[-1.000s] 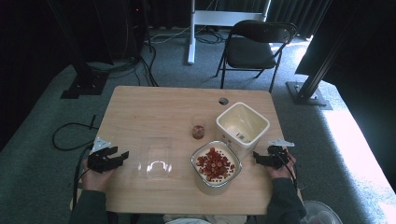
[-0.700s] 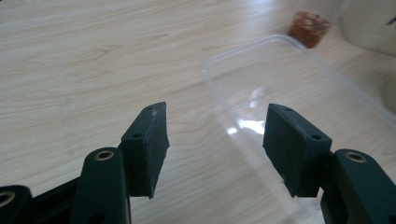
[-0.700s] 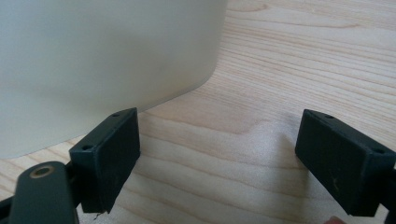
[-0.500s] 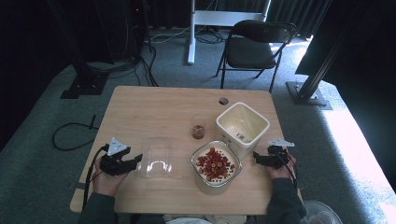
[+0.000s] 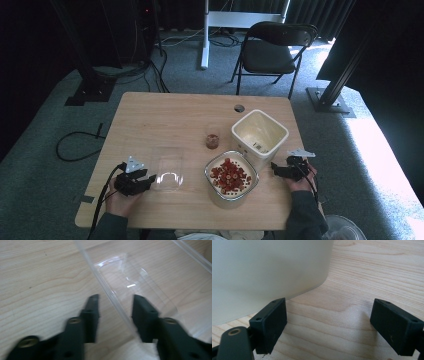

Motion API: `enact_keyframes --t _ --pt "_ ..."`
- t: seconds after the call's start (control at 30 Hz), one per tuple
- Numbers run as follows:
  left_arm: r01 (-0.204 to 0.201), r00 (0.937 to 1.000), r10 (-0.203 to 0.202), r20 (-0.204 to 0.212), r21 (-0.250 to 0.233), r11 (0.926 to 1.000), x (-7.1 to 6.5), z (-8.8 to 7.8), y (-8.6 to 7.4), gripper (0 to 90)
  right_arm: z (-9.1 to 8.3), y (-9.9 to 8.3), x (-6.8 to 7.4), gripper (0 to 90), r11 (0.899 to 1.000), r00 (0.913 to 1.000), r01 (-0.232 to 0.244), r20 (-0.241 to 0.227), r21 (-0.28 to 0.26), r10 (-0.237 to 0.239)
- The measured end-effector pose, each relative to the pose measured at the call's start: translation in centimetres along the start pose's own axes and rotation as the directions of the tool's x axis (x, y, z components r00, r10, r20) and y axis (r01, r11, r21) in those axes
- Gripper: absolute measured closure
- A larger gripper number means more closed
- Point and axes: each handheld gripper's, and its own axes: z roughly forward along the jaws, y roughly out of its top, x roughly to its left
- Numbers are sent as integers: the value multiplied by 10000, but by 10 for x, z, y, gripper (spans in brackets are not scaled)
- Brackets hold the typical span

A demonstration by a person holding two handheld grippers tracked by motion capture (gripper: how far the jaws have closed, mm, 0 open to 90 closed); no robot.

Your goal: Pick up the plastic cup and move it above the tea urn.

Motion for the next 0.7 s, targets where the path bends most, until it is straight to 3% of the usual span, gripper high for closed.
enact_keyframes --t 0.07,0.13,0.3,0.37,0.5,0.6,0.7 --pt "-6 9999 6 -107 -1 10000 6 5 4 771 0 0 0 134 10000 10000 2 0 0 -2" --pt "-27 9998 28 -220 59 10000 11 9 8 787 0 0 0 133 10000 10000 0 0 1 0" --pt "256 9990 -258 -371 -58 9997 13 5 10 597 0 0 0 133 10000 10000 -4 -1 1 4" --pt "275 9985 -274 -474 18 9996 9 -1 6 573 0 0 0 133 10000 10000 -2 -2 0 2" --pt "549 9981 -546 -281 114 9984 10 -8 -5 570 0 0 0 134 10000 10000 -2 0 1 2" --pt "699 9976 -698 -27 269 9972 16 -5 -6 644 0 0 0 133 10000 10000 3 0 -1 -3" --pt "368 9993 -364 -107 494 9981 16 1 0 782 0 0 0 133 10000 10000 1 0 1 -1"
